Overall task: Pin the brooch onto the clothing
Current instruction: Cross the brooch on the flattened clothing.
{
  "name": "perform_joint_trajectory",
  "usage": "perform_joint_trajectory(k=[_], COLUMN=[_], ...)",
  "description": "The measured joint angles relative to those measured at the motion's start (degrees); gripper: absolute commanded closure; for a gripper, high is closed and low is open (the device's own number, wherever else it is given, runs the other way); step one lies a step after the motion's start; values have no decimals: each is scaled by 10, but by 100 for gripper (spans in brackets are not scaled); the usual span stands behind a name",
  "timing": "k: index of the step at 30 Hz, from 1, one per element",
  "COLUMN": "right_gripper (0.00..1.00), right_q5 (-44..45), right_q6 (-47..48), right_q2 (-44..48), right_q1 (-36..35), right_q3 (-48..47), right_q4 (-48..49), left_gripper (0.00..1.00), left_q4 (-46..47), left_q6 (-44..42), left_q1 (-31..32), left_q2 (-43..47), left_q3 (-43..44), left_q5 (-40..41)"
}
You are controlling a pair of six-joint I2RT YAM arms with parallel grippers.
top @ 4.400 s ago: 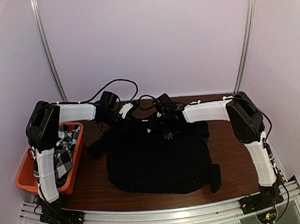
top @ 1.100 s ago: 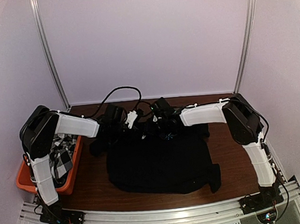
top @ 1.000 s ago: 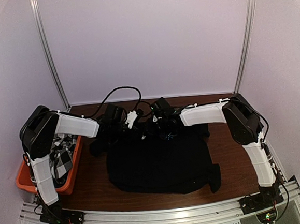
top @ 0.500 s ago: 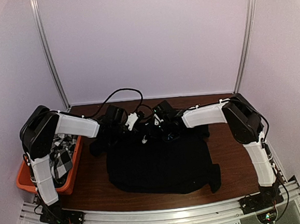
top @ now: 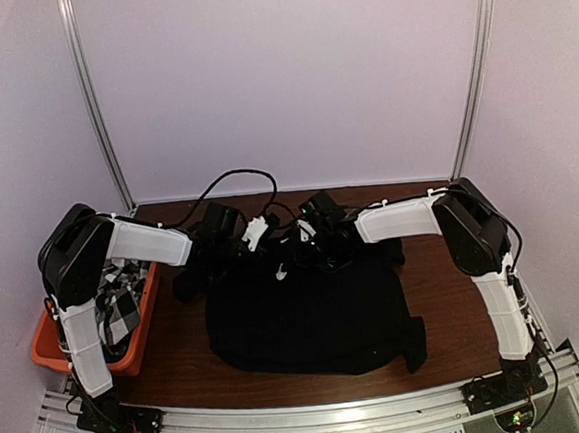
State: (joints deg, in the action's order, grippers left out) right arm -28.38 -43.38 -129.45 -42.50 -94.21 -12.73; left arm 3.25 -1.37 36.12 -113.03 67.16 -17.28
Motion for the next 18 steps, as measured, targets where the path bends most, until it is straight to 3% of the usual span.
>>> perform_joint_trajectory(k=[10, 13, 18], right_gripper=[100, 100, 100], right_q5=[-4, -3, -4], right_q6=[1, 1, -5], right_q2=[-2, -4, -11], right_q1=[0, 0, 0], right_q3=[0, -3, -12], right_q4=[-1, -2, -3], left_gripper=[45, 23, 17], left_q4=[21, 31, 65], left_q6=[31, 49, 62], left_q1=[0, 0, 1], left_q2=[10, 35, 76], left_q3=[-38, -74, -124], left_q5=[7, 24, 62])
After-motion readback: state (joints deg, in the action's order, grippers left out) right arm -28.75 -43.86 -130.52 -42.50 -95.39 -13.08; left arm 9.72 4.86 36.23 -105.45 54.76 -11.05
